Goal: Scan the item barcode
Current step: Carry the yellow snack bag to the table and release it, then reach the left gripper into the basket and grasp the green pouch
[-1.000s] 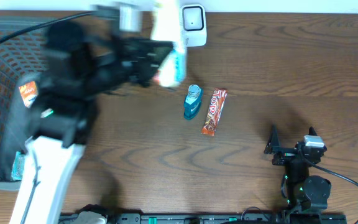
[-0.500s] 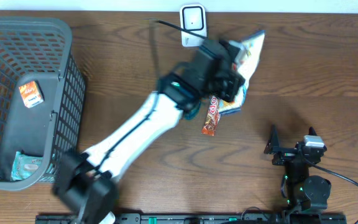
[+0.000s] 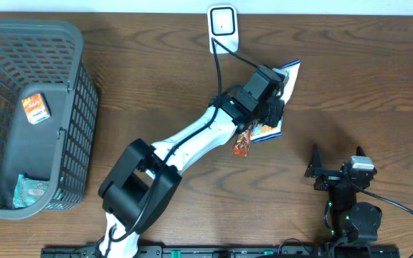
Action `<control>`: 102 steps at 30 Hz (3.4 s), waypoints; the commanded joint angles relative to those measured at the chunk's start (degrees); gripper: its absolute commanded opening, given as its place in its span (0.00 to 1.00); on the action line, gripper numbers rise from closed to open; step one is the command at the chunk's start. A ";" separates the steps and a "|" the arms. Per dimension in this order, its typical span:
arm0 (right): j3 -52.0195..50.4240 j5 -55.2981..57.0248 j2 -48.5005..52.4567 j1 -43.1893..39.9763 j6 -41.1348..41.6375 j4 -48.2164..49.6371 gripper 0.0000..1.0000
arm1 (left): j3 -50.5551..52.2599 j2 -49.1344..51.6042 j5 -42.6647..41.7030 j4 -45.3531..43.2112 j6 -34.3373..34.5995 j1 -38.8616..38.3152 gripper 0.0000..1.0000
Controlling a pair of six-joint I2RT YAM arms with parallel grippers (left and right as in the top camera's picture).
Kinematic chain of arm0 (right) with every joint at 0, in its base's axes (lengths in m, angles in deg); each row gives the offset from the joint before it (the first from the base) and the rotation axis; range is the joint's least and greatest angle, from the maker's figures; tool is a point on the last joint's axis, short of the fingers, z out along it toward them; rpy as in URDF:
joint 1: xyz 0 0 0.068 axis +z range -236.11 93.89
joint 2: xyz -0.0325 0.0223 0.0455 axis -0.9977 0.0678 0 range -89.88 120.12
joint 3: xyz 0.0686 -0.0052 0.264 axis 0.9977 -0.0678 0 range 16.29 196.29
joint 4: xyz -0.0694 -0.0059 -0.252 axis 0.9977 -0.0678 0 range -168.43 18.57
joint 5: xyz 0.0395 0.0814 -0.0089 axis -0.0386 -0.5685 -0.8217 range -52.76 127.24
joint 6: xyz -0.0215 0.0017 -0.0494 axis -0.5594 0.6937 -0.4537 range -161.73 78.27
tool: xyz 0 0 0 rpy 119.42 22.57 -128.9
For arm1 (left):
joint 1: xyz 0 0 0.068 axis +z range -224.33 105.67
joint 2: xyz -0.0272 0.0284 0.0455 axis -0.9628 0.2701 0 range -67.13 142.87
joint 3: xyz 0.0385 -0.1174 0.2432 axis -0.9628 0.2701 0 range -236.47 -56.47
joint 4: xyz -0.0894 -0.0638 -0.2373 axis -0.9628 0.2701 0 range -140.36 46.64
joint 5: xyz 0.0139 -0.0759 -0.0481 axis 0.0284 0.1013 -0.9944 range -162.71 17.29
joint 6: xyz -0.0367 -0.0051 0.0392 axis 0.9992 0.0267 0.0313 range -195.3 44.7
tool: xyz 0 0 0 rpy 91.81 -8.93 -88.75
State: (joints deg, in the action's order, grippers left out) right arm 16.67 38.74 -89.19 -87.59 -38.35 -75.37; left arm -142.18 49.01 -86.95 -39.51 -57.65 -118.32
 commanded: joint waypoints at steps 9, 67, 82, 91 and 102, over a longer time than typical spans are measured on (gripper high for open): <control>-0.07 0.31 -0.31 -0.44 -0.68 -0.17 0.99 | -0.76 2.25 5.88 4.59 1.55 0.02 0.08; -0.07 0.31 -0.31 -0.46 -0.68 -0.17 0.99 | -12.04 -37.18 31.26 53.70 25.42 62.97 0.84; -0.07 0.31 -0.31 -0.46 -0.68 -0.17 0.99 | 5.40 -23.67 31.50 58.82 35.06 77.46 0.72; -0.07 0.31 -0.31 -0.39 -0.68 -0.17 0.99 | 18.03 -23.54 33.22 52.15 35.95 82.47 0.73; -0.07 0.31 -0.31 -0.39 -0.68 -0.17 0.99 | 30.42 -22.03 33.20 37.40 33.40 82.71 0.72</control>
State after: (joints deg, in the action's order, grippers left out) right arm 16.67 38.74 -89.19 -87.59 -38.35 -75.37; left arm -113.90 25.49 -54.78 -0.14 -22.83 -35.76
